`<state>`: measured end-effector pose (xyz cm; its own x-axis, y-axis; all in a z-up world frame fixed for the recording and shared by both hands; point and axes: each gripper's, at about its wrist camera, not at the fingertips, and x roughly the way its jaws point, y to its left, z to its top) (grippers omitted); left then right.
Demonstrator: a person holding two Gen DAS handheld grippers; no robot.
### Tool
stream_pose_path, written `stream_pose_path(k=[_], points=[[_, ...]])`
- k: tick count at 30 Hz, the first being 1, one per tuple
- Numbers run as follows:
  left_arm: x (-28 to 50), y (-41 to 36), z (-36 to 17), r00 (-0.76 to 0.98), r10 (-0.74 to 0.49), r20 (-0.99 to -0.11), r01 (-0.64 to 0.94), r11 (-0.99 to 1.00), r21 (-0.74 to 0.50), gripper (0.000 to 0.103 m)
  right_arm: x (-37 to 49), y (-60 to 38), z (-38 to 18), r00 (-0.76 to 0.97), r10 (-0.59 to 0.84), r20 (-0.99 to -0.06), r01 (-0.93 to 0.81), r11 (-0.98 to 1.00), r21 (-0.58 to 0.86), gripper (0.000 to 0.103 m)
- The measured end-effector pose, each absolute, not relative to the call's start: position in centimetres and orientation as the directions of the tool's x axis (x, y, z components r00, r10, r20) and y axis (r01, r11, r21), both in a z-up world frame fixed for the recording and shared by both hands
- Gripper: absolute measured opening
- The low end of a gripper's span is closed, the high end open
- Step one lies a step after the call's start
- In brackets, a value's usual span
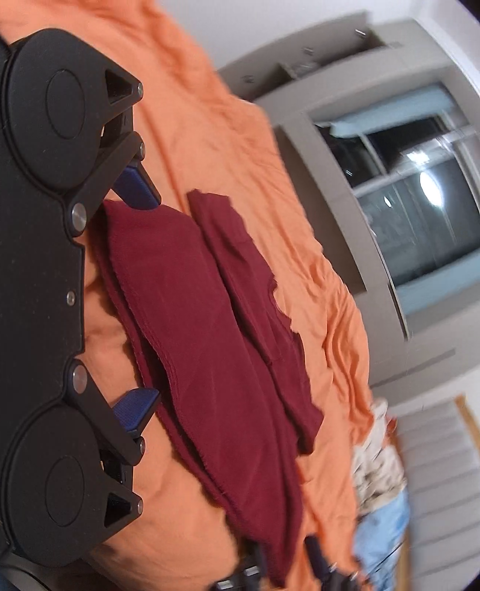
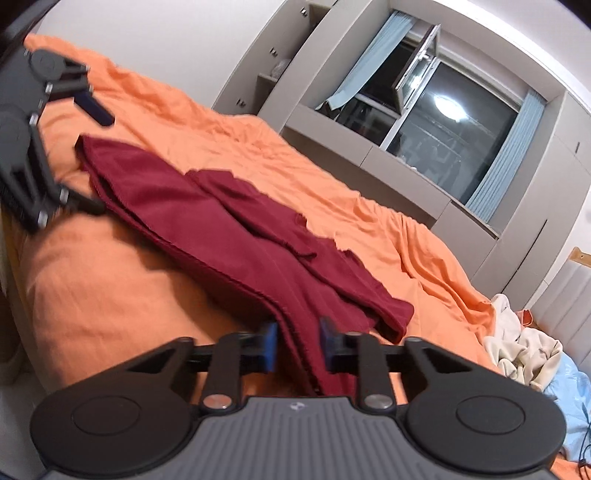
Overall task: Fold small clothes
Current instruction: 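Close the left gripper on one hem corner while the right gripper grasps the other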
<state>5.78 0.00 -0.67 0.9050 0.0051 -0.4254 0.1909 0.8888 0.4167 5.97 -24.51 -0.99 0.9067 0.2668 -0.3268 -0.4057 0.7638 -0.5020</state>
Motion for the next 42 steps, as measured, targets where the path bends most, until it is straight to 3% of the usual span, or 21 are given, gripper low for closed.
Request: stream_pose_path(k=[5,15,21,25,30,31,32,34,38,42], points=[[5.7,-1.9,-1.4,0.910,-0.025,-0.414,0.252,0.825,0.506,0.102,6.7,-24.9,0.1,0.913,0.281,-0.296,-0.392,0.805,-0.445,0.016],[7.5,-1.6,-1.3,0.892,-0.034,-0.450,0.287,0.812,0.508,0.102,6.7,-25.2,0.0,0.916,0.277,-0.290,-0.386,0.807,-0.447,0.016],[9.7,0.6,0.0,0.865,-0.009,-0.502,0.317,0.784,0.533,0.077,6.5,-25.1,-0.9,0.907,0.262,-0.329,-0.398,0.788,-0.471,0.016],[9.6,1.1,0.2,0.860,0.006,-0.510,0.366,0.690,0.625,0.046,6.5,-25.3,-1.7,0.894,0.238,-0.378,-0.411,0.771,-0.486,0.023],[9.8,1.7,0.5,0.845,0.039,-0.533,0.378,0.661,0.648,0.030,6.3,-25.4,-2.4,0.886,0.203,-0.416,-0.407,0.769,-0.493,0.027],[9.9,1.8,0.5,0.844,0.049,-0.535,0.374,0.660,0.651,0.025,6.4,-25.5,-2.4,0.886,0.201,-0.419,-0.407,0.771,-0.490,0.023],[10.0,2.0,0.4,0.843,0.064,-0.534,0.366,0.661,0.656,0.016,6.4,-25.5,-2.3,0.887,0.200,-0.417,-0.404,0.774,-0.487,0.009],[10.1,2.3,0.5,0.837,0.065,-0.543,0.363,0.676,0.641,0.009,6.1,-25.6,-1.7,0.903,0.201,-0.380,-0.381,0.781,-0.494,0.007],[9.1,2.6,1.7,0.880,0.014,-0.475,0.324,0.714,0.621,0.006,4.9,-26.3,0.8,0.950,0.206,-0.236,-0.302,0.805,-0.511,0.006],[8.0,3.2,4.2,0.938,-0.015,-0.347,0.222,0.792,0.568,0.005,3.7,-27.5,3.2,0.965,0.207,-0.158,-0.260,0.812,-0.522,0.006]])
